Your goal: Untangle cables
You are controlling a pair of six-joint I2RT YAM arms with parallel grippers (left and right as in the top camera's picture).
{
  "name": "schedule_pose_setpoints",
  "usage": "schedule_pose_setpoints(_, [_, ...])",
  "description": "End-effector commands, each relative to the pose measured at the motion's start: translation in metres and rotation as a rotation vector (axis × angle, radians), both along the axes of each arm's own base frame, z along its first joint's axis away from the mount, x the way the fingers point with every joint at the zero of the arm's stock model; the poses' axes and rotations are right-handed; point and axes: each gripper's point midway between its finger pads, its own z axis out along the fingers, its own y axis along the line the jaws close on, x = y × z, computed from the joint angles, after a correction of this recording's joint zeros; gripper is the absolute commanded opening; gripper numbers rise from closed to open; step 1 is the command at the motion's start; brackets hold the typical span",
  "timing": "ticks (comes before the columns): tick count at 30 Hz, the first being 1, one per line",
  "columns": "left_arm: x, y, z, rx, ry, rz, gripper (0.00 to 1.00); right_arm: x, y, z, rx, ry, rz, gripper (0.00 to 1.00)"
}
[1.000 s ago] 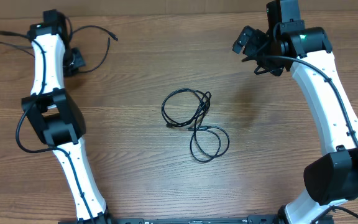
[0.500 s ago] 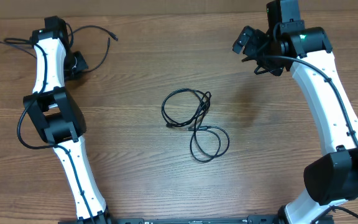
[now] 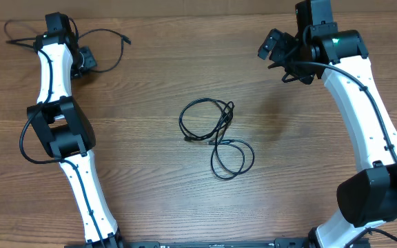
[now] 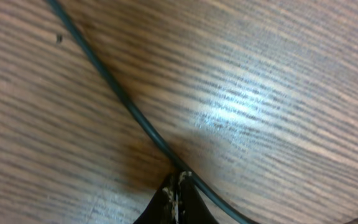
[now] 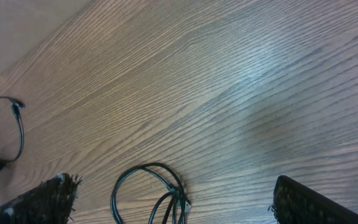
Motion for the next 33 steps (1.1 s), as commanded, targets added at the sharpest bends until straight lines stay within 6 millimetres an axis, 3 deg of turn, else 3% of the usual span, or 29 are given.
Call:
schedule_pose_setpoints(1, [-0.009,-0.007,-0.047,-0.047,0.073,-0.029,0.04,-0.002,-0.004,0.022,-0.004,-0.056,-0.003,1.0])
schedule_pose_setpoints(3, [0.001,-0.004,-0.01,-0.03,0.013,-0.029,0.04,-0.001,-0.004,0.022,-0.003,-0.056,-0.003,1.0])
schedule_pose_setpoints(6, [0.007,-0.004,0.068,-0.017,-0.078,-0.002,0.04,-0.002,-0.004,0.022,-0.004,-0.056,-0.003,1.0])
schedule_pose_setpoints(9, [-0.001,-0.018,0.161,-0.078,-0.207,0.052,0.08,-0.002,-0.004,0.022,-0.003,-0.056,-0.003,1.0])
schedule_pose_setpoints(10, [-0.003,-0.026,0.181,-0.115,-0.241,0.04,0.23,-0.001,-0.004,0.022,-0.003,-0.056,-0.003,1.0])
schedule_pose_setpoints(11, [-0.007,-0.044,0.21,-0.19,-0.294,-0.006,0.78,-0.001,-0.004,0.022,-0.004,-0.057,-0.003,1.0])
schedule_pose_setpoints(12, [-0.011,-0.06,0.233,-0.259,-0.336,-0.051,1.0,-0.001,-0.004,0.022,-0.004,-0.057,-0.003,1.0])
schedule_pose_setpoints(15, [-0.029,-0.101,0.271,-0.421,-0.377,-0.151,0.99,-0.001,-0.004,0.022,-0.003,-0.056,-0.003,1.0])
schedule_pose_setpoints(18, [-0.048,-0.125,0.272,-0.508,-0.311,-0.182,1.0,-0.001,-0.004,0.022,-0.003,-0.056,-0.003,1.0])
schedule_pose_setpoints(21, [-0.077,-0.155,0.249,-0.518,-0.151,-0.271,1.0,-0.001,-0.004,0.022,-0.003,-0.056,-0.003,1.0])
schedule_pose_setpoints(23, [-0.087,-0.17,0.237,-0.487,-0.093,-0.355,1.0,-0.002,-0.004,0.022,-0.004,-0.056,-0.003,1.0])
schedule_pose_setpoints(28, [-0.096,-0.174,0.207,-0.288,0.037,-0.376,1.0,-0.001,-0.004,0.022,-0.004,-0.057,-0.003,1.0])
schedule_pose_setpoints(33, [-0.105,-0.206,0.191,-0.271,0.108,-0.438,0.99,-0.001,-0.003,0.022,-0.003,-0.056,-0.003,1.0])
